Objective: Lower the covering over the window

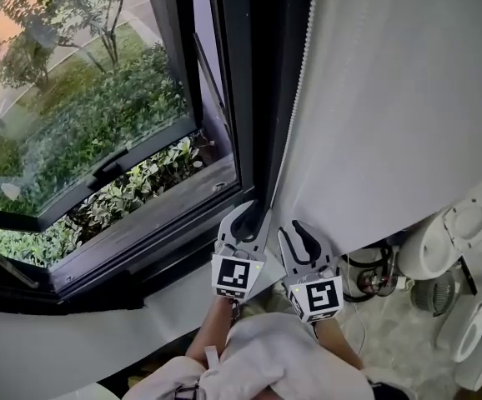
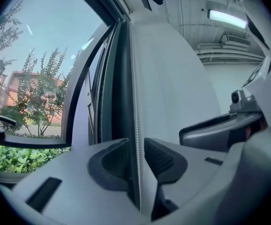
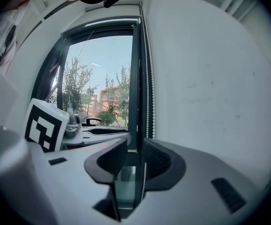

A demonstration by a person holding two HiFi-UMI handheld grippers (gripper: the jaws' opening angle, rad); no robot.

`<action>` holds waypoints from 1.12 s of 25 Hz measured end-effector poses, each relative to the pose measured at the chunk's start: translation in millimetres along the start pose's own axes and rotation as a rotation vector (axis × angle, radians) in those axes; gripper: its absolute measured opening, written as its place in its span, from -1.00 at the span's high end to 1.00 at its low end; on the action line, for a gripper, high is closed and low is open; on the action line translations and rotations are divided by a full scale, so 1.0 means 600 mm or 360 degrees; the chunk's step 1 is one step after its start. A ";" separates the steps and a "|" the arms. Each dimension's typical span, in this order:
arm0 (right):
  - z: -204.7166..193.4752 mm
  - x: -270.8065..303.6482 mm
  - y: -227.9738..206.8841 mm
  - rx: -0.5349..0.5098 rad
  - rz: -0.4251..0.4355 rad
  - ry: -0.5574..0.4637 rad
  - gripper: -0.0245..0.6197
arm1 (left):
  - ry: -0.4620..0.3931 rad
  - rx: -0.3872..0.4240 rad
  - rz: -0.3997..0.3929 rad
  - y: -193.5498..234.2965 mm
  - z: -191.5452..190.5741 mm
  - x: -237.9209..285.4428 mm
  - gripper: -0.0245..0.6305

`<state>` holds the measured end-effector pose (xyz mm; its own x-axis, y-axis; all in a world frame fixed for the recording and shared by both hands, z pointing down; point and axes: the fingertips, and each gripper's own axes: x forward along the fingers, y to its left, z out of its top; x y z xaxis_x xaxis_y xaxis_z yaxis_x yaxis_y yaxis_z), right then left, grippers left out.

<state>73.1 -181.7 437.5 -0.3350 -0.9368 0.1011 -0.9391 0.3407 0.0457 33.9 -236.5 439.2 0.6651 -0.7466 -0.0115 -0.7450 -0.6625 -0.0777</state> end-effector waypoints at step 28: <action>0.004 -0.032 -0.014 -0.0005 0.0003 0.0009 0.60 | 0.0081 0.0030 0.0093 0.019 -0.028 0.088 0.84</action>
<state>87.4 -166.9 433.0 -0.3362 -0.9357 0.1066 -0.9382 0.3427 0.0488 60.0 -284.4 454.3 0.6166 -0.7865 0.0340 -0.7813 -0.6166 -0.0968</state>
